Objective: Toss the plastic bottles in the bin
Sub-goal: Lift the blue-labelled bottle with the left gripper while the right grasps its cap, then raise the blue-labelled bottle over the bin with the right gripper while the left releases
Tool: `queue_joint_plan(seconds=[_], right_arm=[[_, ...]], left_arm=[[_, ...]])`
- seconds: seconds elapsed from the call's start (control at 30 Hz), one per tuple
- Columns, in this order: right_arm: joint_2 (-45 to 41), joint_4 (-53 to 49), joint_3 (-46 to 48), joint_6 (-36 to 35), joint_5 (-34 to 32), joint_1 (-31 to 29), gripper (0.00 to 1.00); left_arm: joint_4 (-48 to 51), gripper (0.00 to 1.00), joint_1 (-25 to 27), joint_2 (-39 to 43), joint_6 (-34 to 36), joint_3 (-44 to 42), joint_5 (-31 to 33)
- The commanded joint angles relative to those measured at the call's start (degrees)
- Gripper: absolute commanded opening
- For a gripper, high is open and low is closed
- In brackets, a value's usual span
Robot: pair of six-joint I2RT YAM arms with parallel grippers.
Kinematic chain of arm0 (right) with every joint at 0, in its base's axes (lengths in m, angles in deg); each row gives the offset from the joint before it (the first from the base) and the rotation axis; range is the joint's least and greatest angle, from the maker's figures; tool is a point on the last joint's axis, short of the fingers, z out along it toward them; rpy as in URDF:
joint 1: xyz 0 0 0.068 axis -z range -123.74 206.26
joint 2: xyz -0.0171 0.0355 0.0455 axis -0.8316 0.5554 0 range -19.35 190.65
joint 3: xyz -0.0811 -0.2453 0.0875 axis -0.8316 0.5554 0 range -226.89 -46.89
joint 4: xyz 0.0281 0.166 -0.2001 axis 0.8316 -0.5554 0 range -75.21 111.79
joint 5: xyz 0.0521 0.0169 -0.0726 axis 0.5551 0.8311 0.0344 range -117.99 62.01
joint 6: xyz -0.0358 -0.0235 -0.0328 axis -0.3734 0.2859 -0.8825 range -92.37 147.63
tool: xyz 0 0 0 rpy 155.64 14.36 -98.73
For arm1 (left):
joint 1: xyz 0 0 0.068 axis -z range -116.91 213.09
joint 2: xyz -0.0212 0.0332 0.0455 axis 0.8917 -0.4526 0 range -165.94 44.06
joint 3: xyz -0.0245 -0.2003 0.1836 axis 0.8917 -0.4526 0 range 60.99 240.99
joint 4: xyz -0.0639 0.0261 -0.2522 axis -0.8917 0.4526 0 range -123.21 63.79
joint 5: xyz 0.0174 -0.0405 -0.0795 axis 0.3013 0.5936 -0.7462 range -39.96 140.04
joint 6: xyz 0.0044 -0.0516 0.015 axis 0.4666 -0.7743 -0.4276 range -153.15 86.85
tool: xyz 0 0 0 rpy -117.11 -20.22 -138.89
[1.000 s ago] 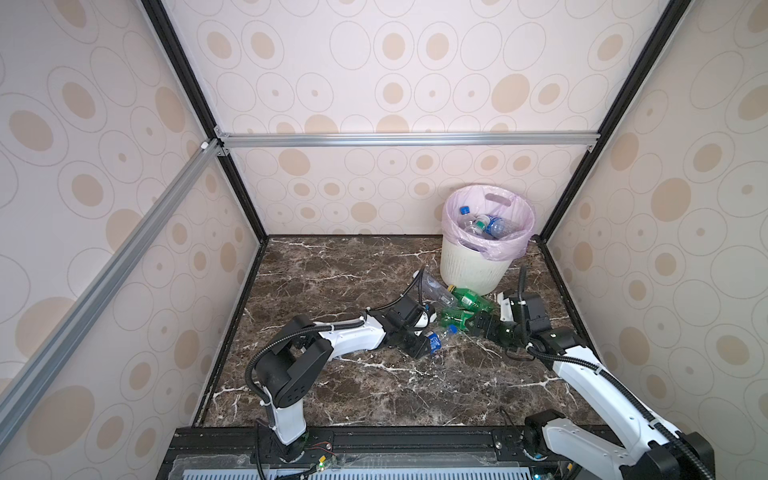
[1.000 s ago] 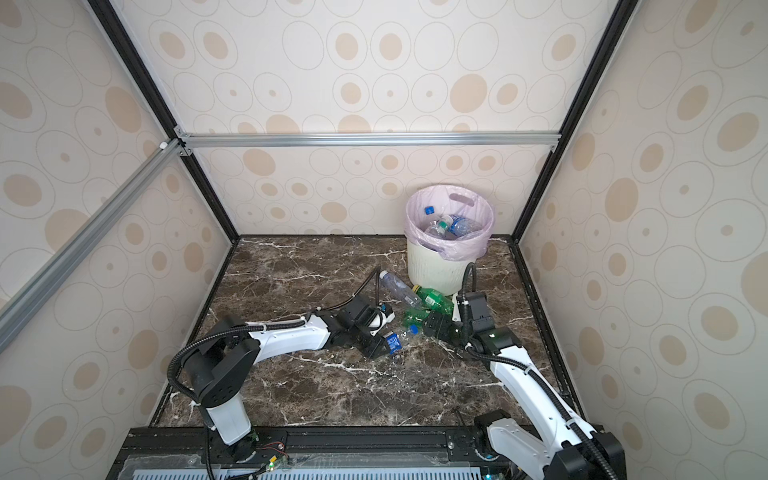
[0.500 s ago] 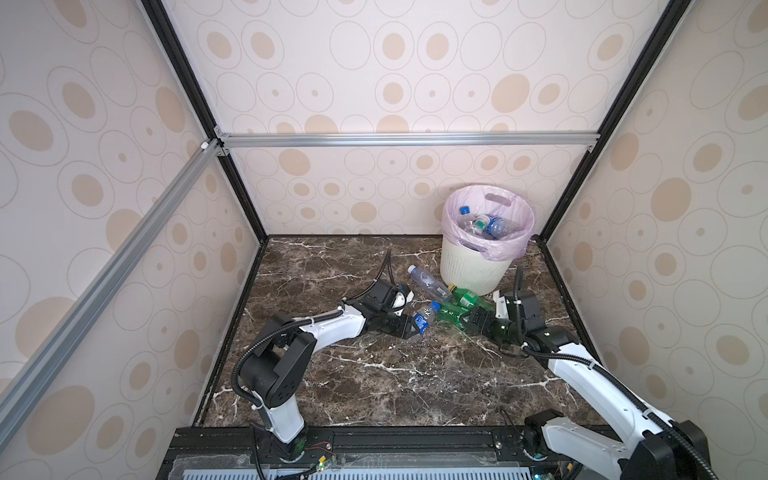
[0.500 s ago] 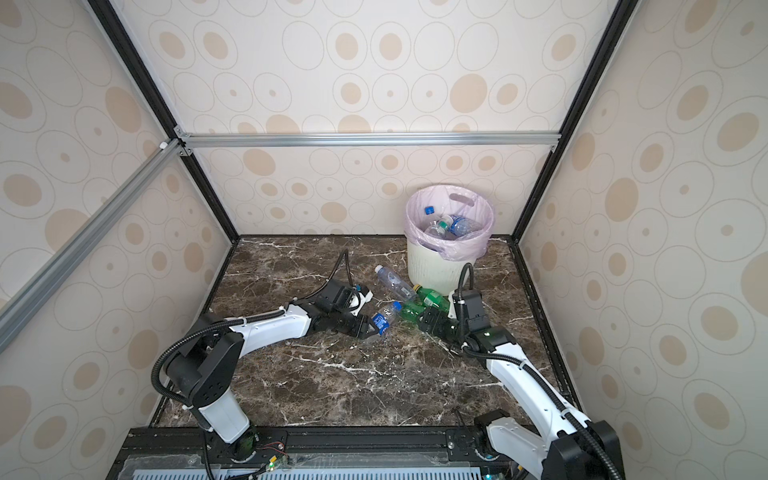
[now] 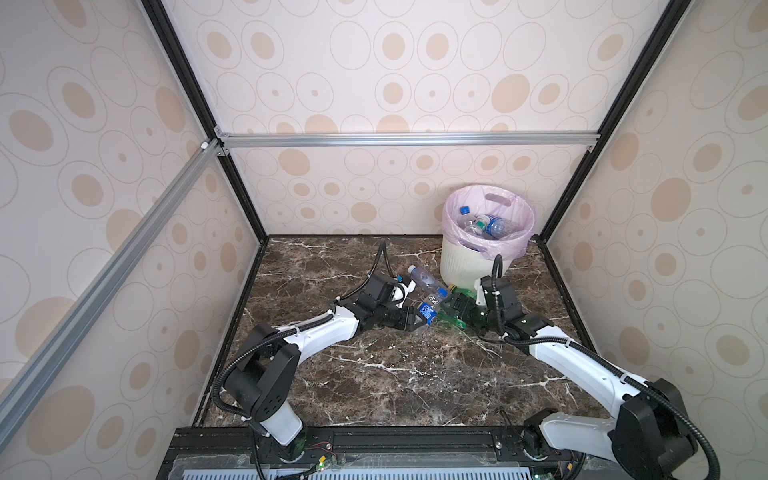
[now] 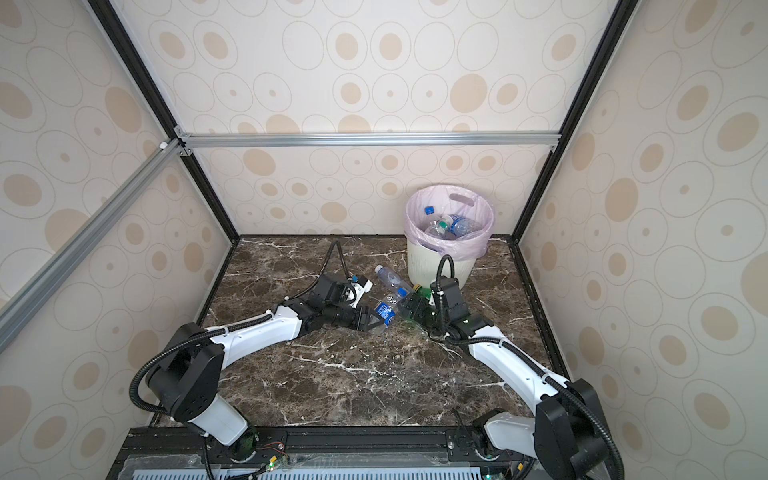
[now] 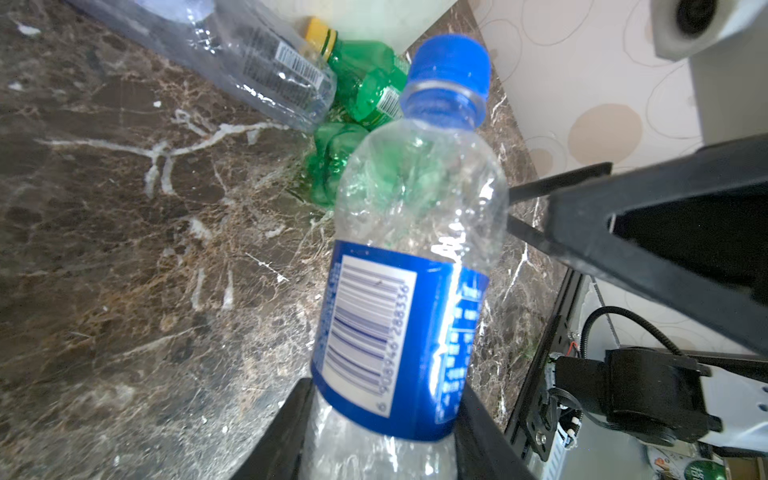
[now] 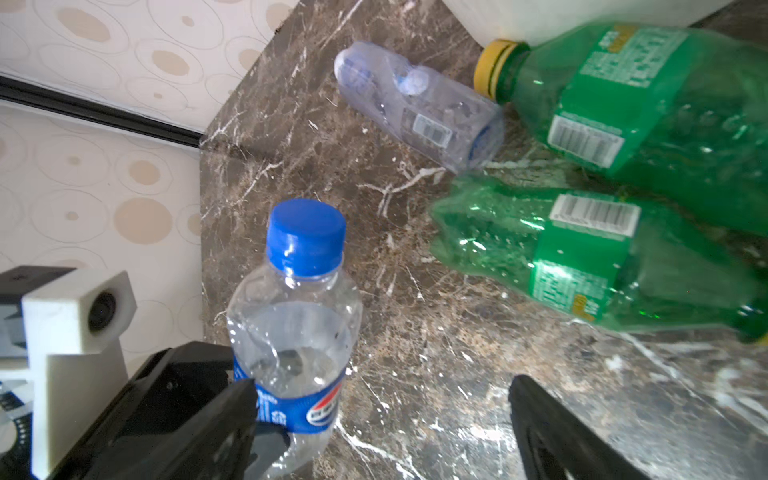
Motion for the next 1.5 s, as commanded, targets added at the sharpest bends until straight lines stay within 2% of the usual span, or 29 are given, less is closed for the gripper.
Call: queue_joint_plan(seconds=[0.0, 0.3, 0.6, 0.93, 1.23, 1.47], right_arm=[[1.3, 4.4, -2.1, 3.2, 0.4, -0.5, 0.96], [5.3, 8.4, -4.5, 6.2, 1.3, -1.7, 0.89], [9.1, 10.8, -6.8, 7.6, 1.4, -3.7, 0.82], [10.5, 12.3, -7.0, 8.4, 1.7, -4.4, 0.66], [10.1, 11.7, -7.2, 8.2, 1.3, -4.4, 0.5], [10.1, 10.0, -8.0, 6.7, 0.5, -4.4, 0.47]], left_arm=[[-2.4, 0.48, -0.2, 1.6, -2.2, -0.2, -1.3], [-8.7, 0.48, -0.2, 2.7, -7.7, -2.6, -4.1], [-11.4, 0.49, -0.2, 5.2, -9.5, -3.1, -3.6], [-12.3, 0.49, -0.3, 5.1, -9.8, -2.9, -3.7], [-10.7, 0.57, -0.2, 4.7, -8.8, -2.5, -2.4], [-7.3, 0.63, -0.2, 5.6, -6.6, -2.1, -0.9]])
